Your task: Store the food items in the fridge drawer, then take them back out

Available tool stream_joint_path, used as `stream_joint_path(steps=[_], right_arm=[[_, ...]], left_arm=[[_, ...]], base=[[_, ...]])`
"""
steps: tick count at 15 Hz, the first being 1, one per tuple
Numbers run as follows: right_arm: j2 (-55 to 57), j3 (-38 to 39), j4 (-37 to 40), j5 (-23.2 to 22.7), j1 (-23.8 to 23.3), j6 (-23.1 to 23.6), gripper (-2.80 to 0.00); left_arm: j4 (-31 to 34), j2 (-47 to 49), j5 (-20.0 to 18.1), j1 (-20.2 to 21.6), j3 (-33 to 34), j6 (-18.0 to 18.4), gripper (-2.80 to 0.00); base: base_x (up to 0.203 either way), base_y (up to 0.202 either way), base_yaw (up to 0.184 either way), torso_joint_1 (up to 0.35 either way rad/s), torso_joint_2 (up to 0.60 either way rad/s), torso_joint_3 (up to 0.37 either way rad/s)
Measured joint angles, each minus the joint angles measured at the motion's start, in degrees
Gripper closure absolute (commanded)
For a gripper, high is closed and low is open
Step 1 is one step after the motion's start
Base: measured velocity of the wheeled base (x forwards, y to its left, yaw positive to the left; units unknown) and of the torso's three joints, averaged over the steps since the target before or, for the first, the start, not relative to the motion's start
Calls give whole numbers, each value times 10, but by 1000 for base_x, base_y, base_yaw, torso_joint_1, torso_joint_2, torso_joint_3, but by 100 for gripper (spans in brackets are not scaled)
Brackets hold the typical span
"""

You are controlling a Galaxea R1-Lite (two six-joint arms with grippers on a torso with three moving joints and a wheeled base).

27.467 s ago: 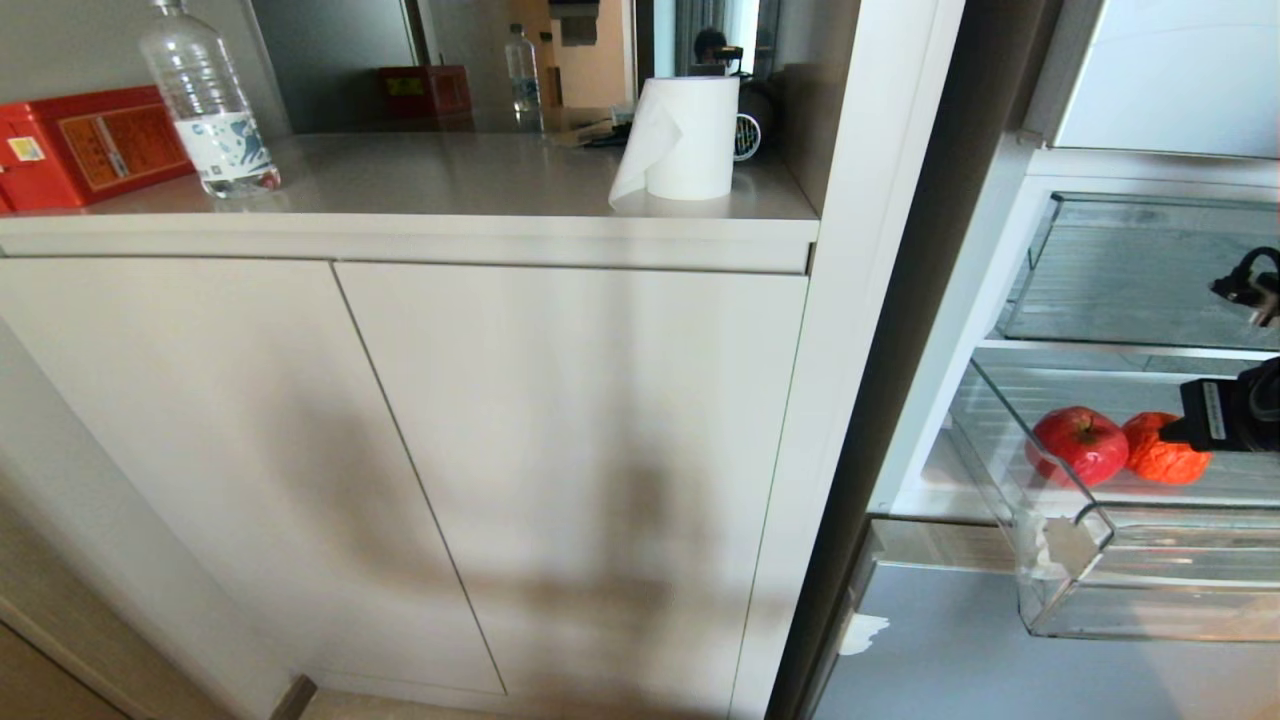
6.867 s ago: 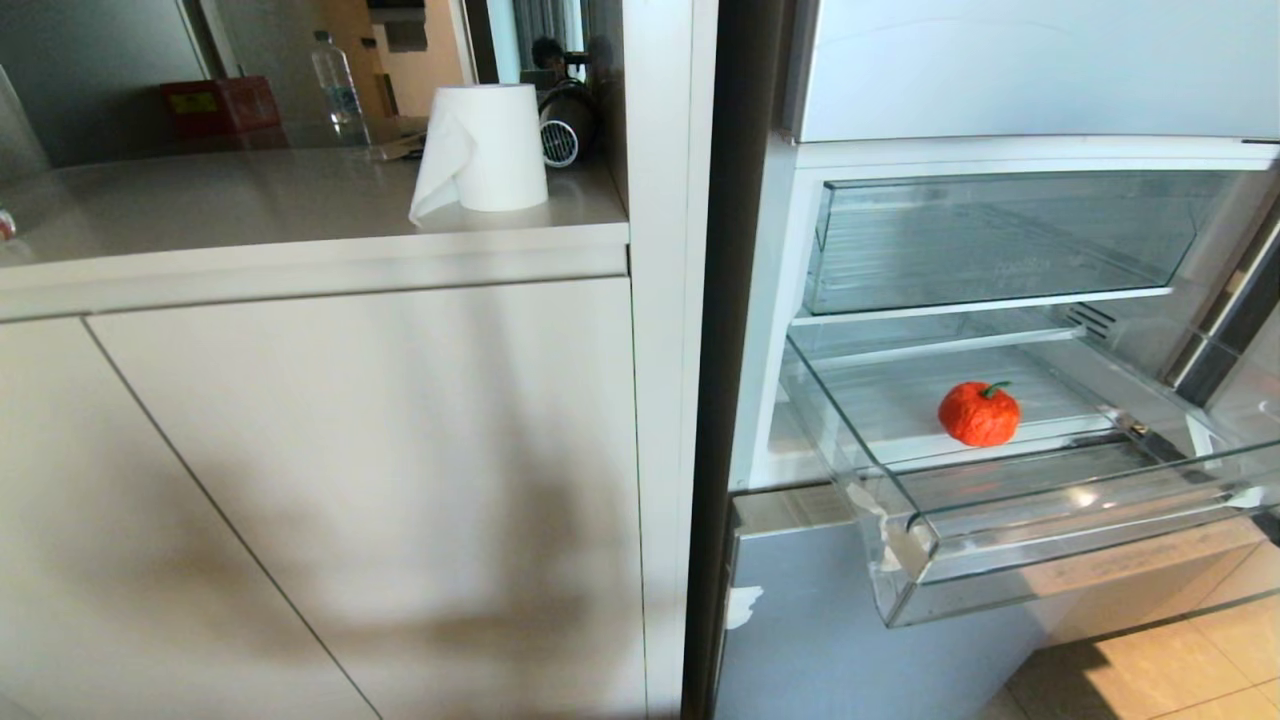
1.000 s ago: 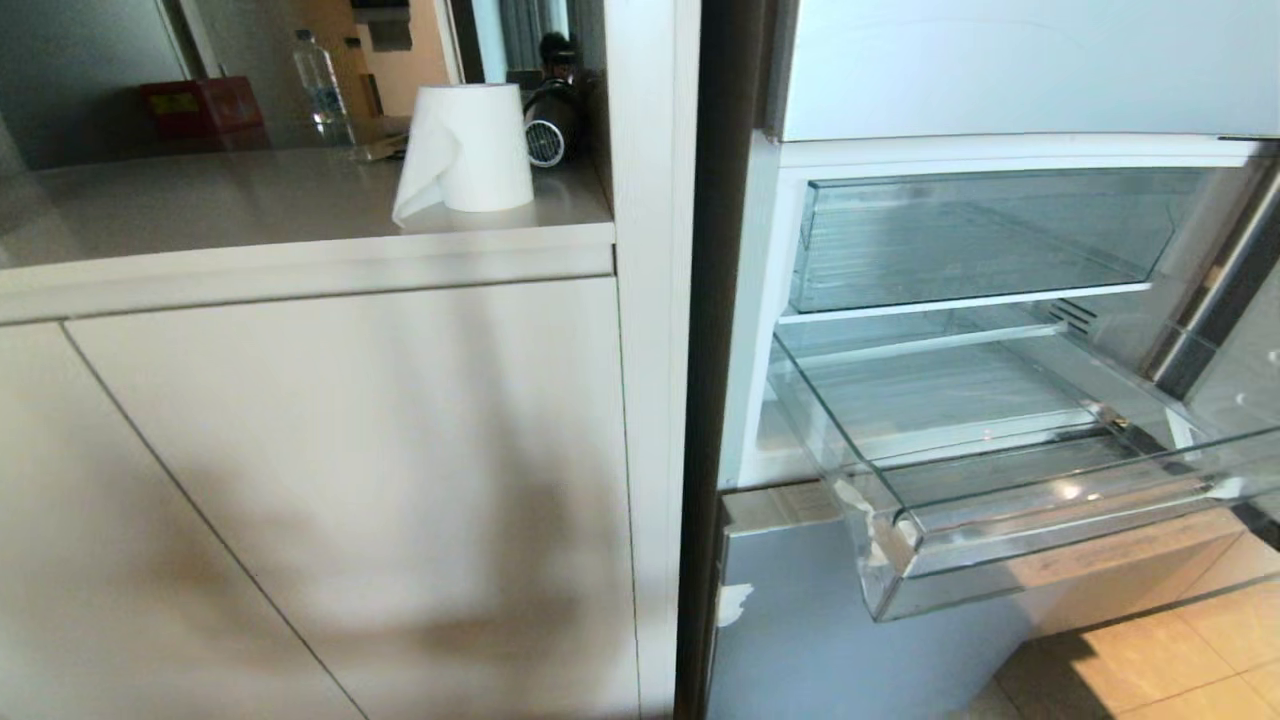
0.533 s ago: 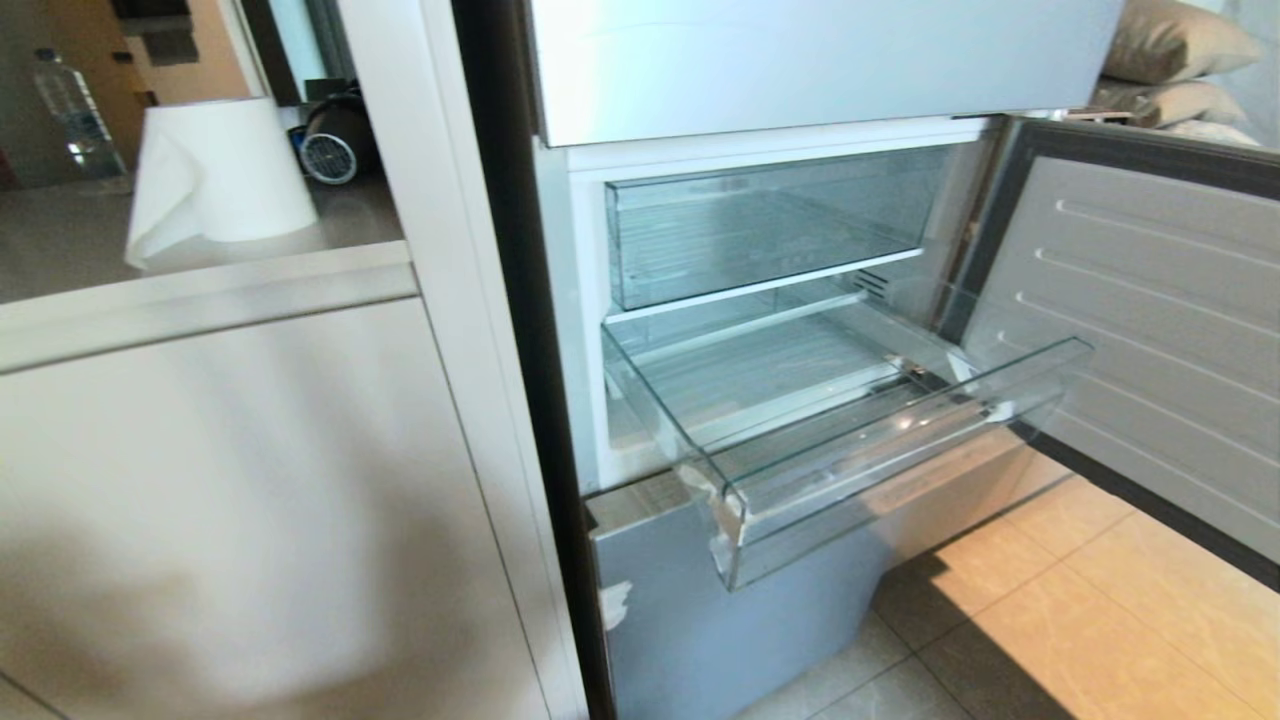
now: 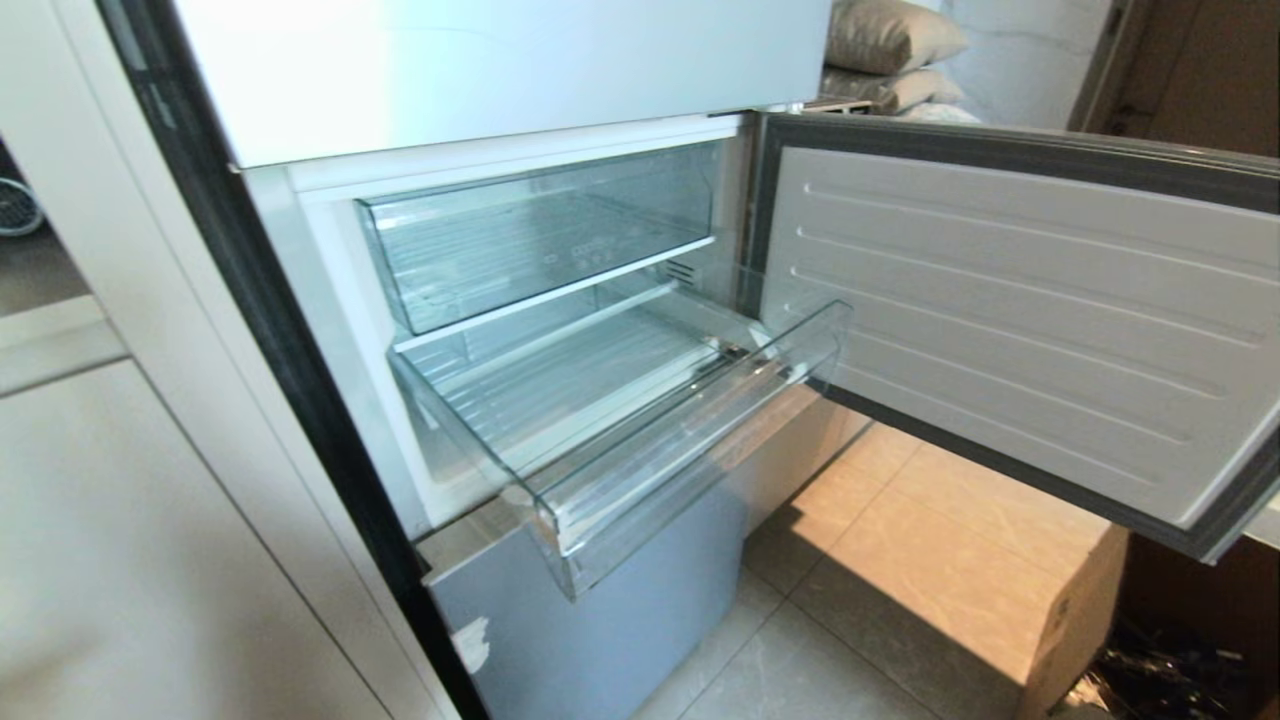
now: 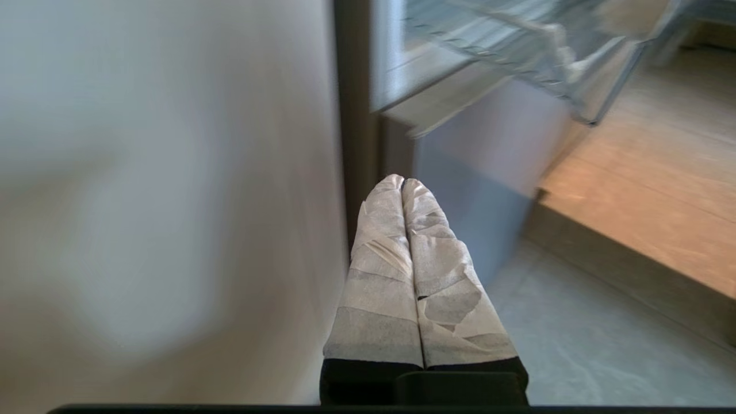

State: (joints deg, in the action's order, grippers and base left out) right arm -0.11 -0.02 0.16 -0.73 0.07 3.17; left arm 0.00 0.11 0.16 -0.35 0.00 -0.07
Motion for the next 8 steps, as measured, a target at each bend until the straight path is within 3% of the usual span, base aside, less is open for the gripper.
stream_joint_path(steps=[2,4,6,8], right_arm=[[3,0,-1,1,0,-2,0],[27,-8,2,13,-1,-6,0],[79,-45,-5,53,-12,-39,0],[169,-91,-14,82,-54,-94,0]], left_arm=[[0,0,0,0,0,0,0],[0,0,0,0,0,0,0],[0,0,0,0,0,0,0],[0,0,0,0,0,0,0]], base=[[0,9,-107,4,0,2],[0,0,0,0,0,0],[0,0,0,0,0,0],[0,0,0,0,0,0]])
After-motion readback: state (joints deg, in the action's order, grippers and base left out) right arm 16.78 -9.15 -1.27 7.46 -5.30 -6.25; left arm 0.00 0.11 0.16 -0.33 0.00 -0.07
